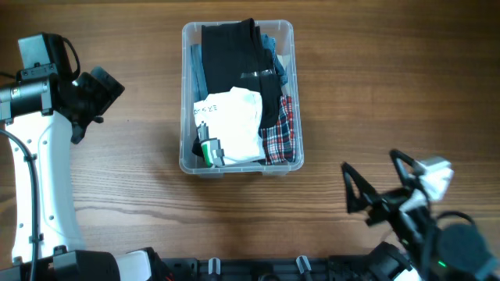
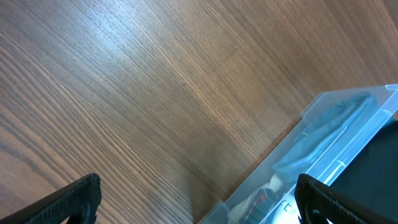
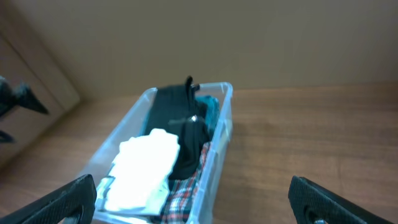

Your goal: Pack container

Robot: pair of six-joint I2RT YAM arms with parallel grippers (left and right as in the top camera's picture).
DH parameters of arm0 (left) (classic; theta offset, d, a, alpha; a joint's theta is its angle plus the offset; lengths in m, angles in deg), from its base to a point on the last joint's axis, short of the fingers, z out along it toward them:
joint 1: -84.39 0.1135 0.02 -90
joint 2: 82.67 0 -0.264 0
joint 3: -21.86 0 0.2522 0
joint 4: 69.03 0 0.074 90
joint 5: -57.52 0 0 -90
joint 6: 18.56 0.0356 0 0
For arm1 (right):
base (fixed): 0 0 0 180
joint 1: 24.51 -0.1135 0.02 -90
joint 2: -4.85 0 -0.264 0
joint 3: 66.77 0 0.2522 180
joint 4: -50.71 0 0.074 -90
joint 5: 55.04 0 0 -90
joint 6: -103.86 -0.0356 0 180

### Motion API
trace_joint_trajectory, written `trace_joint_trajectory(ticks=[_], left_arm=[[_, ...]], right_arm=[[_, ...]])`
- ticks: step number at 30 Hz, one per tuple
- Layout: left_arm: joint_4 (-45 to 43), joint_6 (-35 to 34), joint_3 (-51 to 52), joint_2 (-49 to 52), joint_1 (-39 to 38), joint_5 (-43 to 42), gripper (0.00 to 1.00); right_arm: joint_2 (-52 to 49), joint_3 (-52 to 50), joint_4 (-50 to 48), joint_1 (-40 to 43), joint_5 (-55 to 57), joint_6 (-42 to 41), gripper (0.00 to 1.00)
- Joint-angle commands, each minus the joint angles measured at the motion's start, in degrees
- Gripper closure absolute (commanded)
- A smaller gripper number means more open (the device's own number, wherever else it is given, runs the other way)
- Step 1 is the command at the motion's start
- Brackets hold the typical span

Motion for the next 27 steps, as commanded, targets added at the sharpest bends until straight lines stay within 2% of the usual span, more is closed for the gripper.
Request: trace_joint_trajectory(ticks=[1, 6, 12, 16, 23, 27], left_arm=[[0.00, 0.02, -0.50, -0.17, 0.31, -0.07, 0.00], [0.02, 0.02, -0.50, -0.17, 0.31, -0.07, 0.00], [0.00, 0.02, -0.50, -0.17, 0.31, -0.07, 0.00], [0.00, 0.02, -0.50, -0.17, 0.31, -0.07, 0.00], [0.02, 0.02, -0.50, -0.17, 0.31, -0.07, 0.00], [0.00, 0.02, -0.50, -0.17, 0.31, -0.07, 0.00]], right_arm=[[0.26, -8.48, -8.76, -0.02, 0.92, 2.21, 0.00], [0.46, -20.96, -26.40, -1.03, -0.96, 1.97, 0.00], [2.05, -30.51, -41.20, 1.11, -2.43, 1.99, 0.00], [4.55, -32.98, -44.81, 4.24, -4.26, 2.62, 0.00], [9.09, -35.36, -45.16, 12.98, -15.15, 12.09, 0.00], [10.27, -37.53, -45.18, 16.09, -16.09, 11.19, 0.00]])
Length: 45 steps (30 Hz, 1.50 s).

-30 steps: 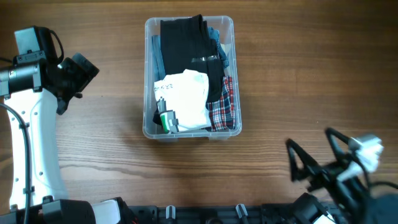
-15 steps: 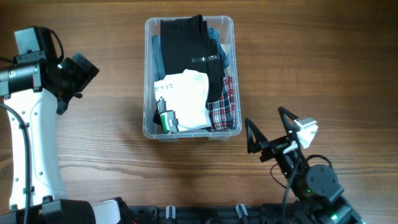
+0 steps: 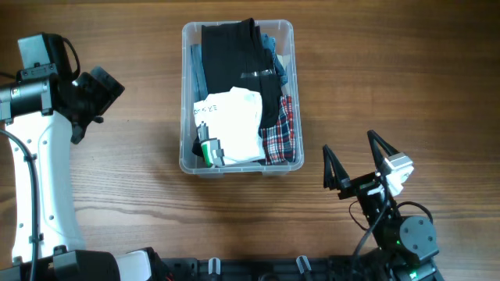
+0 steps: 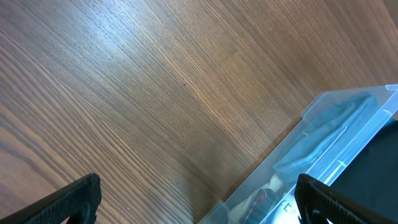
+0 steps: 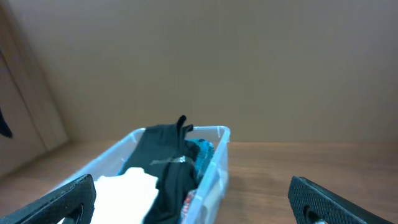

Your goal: Pack container

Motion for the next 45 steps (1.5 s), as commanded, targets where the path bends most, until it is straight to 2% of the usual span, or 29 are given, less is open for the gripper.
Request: trace_joint_trajectory(ticks=[1, 11, 21, 45], left_arm=[[-0.04, 0.02, -0.50, -0.17, 0.31, -0.07, 0.00], [-0.04, 0.02, -0.50, -0.17, 0.31, -0.07, 0.00], [-0.04, 0.02, -0.50, -0.17, 0.31, -0.07, 0.00], [-0.04, 0.02, -0.50, -0.17, 0.31, -0.07, 0.00]], right_arm=[[2.12, -3.15, -0.17, 2.95, -4.24, 1.09, 0.00], [9.18, -9.81, 0.72, 6.23, -4.55, 1.64, 0.00], [9.03, -9.84, 4.70, 6.84, -6.62, 12.15, 0.00], [8.76, -9.84, 5.53, 6.84, -6.62, 12.09, 0.00]])
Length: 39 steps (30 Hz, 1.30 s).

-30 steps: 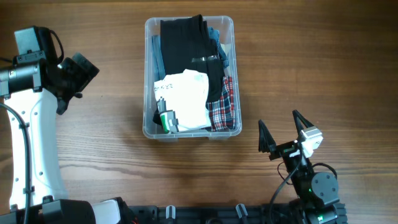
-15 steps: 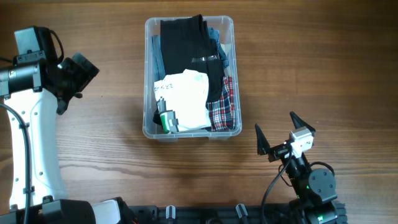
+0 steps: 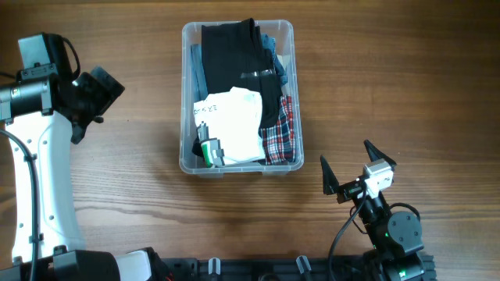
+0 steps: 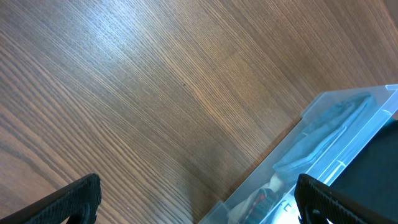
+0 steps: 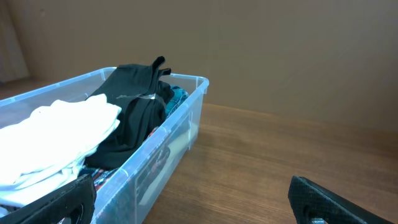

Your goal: Pack container

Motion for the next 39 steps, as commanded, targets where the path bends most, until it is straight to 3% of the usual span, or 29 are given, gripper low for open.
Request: trace_joint_trajectory(ticks=[1, 23, 29, 34, 39], left_arm=[[-0.02, 0.02, -0.50, -0.17, 0.31, -0.04, 0.01], [0.00, 0.02, 0.20, -2.47, -0.17, -0.04, 0.00], [-0.02, 0.02, 4.26, -13.75, -1.81, -0.04, 0.00], [0.04, -0.13, 12.72, -30.10, -4.02, 7.28, 0.00], [2.23, 0.04, 20.48, -46.01, -4.48, 7.34, 0.00]], right_arm=[[0.46, -0.09, -0.09, 0.28, -0.98, 1.16, 0.00], [0.46, -0.09, -0.09, 0.28, -0.98, 1.14, 0.00], [0.46, -0.09, -0.09, 0.28, -0.98, 1.16, 0.00], [0.46, -0.09, -0.09, 0.28, -0.98, 1.11, 0.00], [0.46, -0.09, -0.09, 0.28, -0.98, 1.14, 0.00]])
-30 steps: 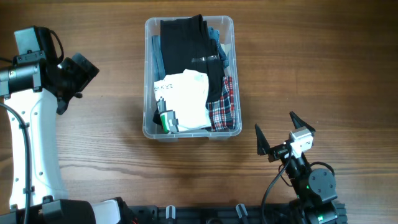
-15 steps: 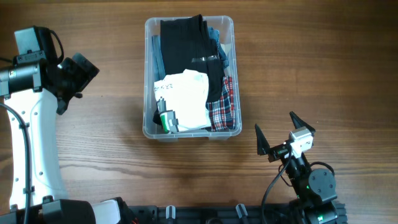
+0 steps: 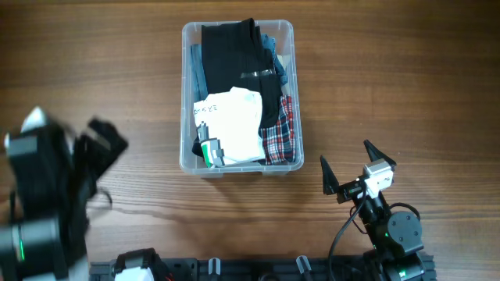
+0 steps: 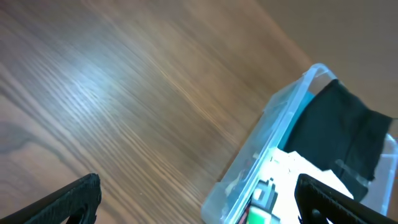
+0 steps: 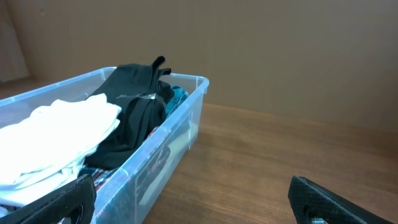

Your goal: Pack container

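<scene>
The clear plastic container (image 3: 184, 94) stands at the table's middle back. It holds a black garment (image 3: 234, 55), a folded white cloth (image 3: 233, 121), a red plaid cloth (image 3: 284, 133) and a small green and black item (image 3: 209, 150). My left gripper (image 3: 105, 165) is blurred at the front left, open and holding nothing; its wrist view shows the container (image 4: 273, 124) to the right. My right gripper (image 3: 346, 156) is open low at the front right, facing the container's wall (image 5: 168, 149) with the white cloth (image 5: 62, 130) inside.
Bare wooden table (image 3: 406, 78) lies on both sides of the container. A black rail (image 3: 258, 269) runs along the front edge between the arm bases. A tan wall (image 5: 280, 50) rises behind the table.
My left arm has moved from the upper left beside the container down to the front left, and shows blurred. Its wrist view has tilted and shows more of the container. The right arm has not moved.
My right gripper was open at the far front right, then nearer the container, then low just right of its front corner, where it stays. The left gripper held still, open, left of the container until now. The contents have not changed.
</scene>
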Robot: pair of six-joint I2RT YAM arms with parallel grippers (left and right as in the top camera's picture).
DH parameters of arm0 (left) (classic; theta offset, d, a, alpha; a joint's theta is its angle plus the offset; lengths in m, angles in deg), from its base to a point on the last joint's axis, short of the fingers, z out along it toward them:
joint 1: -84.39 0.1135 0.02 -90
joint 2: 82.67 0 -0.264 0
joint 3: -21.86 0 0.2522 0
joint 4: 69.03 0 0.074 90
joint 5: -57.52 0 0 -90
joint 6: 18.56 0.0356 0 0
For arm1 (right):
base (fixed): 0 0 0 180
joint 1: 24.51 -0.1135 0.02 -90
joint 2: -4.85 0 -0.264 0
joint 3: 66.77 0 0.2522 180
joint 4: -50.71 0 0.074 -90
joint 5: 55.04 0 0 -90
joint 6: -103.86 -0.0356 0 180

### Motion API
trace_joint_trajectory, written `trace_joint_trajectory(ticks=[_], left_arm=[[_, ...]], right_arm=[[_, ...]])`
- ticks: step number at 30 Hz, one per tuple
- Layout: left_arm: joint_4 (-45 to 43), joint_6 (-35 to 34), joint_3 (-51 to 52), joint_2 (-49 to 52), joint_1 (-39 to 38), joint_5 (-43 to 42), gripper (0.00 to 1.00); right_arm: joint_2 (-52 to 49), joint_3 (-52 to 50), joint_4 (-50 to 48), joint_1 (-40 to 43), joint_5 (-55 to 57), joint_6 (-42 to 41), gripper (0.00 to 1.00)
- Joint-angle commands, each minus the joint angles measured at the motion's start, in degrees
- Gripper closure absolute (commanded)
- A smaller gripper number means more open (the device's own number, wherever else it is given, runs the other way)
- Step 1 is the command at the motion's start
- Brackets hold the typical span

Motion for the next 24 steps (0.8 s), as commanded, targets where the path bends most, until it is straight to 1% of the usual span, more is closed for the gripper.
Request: trace_joint_trajectory(ticks=[1, 4, 8, 11, 14, 17, 24], left_arm=[[3.43, 0.07, 6.40, -11.58, -0.48, 2.69, 0.00], [10.14, 0.07, 10.32, -19.63, -0.50, 2.71, 0.00], [7.61, -0.39, 13.68, -25.68, -0.72, 1.73, 0.00], [2.60, -0.37, 17.14, -29.33, -1.03, -0.33, 0.00], [-4.90, -0.35, 21.77, -32.39, -1.01, -3.37, 0.00], [-15.39, -0.33, 28.17, -35.01, -1.03, -6.36, 0.00], [-45.48, 0.11, 46.42, -39.26, -1.68, -15.04, 0.00]], right_arm=[[0.46, -0.09, -0.11, 0.28, -0.98, 1.11, 0.00], [0.46, -0.09, -0.11, 0.28, -0.98, 1.14, 0.00], [0.46, -0.09, -0.11, 0.28, -0.98, 1.14, 0.00], [0.46, -0.09, -0.11, 0.28, -0.98, 1.14, 0.00], [0.46, -0.09, -0.11, 0.28, -0.98, 1.11, 0.00], [0.46, -0.09, -0.11, 0.28, -0.98, 1.14, 0.00], [0.46, -0.09, -0.11, 0.28, -0.98, 1.14, 0.00]])
